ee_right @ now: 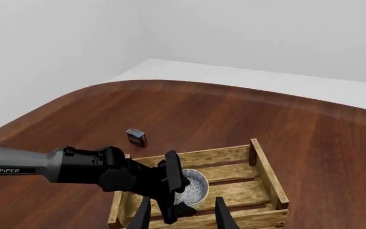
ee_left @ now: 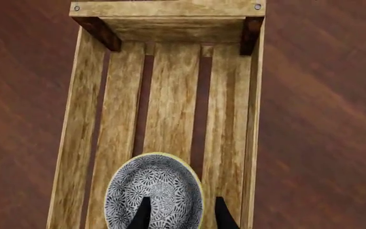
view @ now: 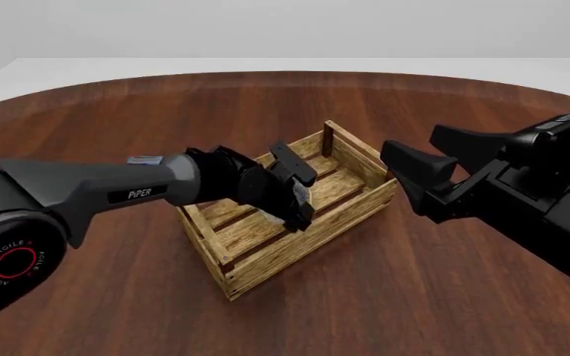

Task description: Stack the right bowl on the left bowl and place them in the tray.

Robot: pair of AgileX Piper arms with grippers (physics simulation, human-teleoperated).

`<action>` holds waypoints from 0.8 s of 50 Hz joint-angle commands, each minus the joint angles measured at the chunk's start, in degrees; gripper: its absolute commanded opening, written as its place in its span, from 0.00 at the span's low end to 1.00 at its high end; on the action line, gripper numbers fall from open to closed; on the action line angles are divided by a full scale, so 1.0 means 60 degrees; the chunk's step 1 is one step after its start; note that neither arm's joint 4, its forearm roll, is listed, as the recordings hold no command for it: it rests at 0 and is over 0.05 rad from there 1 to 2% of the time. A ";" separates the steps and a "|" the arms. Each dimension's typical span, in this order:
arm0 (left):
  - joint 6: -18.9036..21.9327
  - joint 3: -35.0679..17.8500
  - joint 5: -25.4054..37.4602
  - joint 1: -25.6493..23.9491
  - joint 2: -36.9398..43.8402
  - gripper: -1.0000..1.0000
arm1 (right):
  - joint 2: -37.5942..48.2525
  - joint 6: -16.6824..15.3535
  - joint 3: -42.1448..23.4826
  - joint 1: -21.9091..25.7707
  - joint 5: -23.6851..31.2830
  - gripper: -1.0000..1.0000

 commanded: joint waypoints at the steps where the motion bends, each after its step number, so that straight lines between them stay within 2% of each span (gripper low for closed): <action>1: 0.0048 0.0321 -0.0373 -0.0148 -0.0383 1.00 | 0.0017 -0.0016 0.0006 -0.0002 -0.0012 1.00; 16: 0.0119 0.0699 -0.0392 -0.0139 -0.1171 1.00 | 0.0019 -0.0032 0.0002 -0.0014 -0.0006 1.00; 40: -0.0137 0.2125 -0.0807 0.0078 -0.3435 1.00 | -0.0121 -0.0067 -0.0008 -0.0010 0.0090 1.00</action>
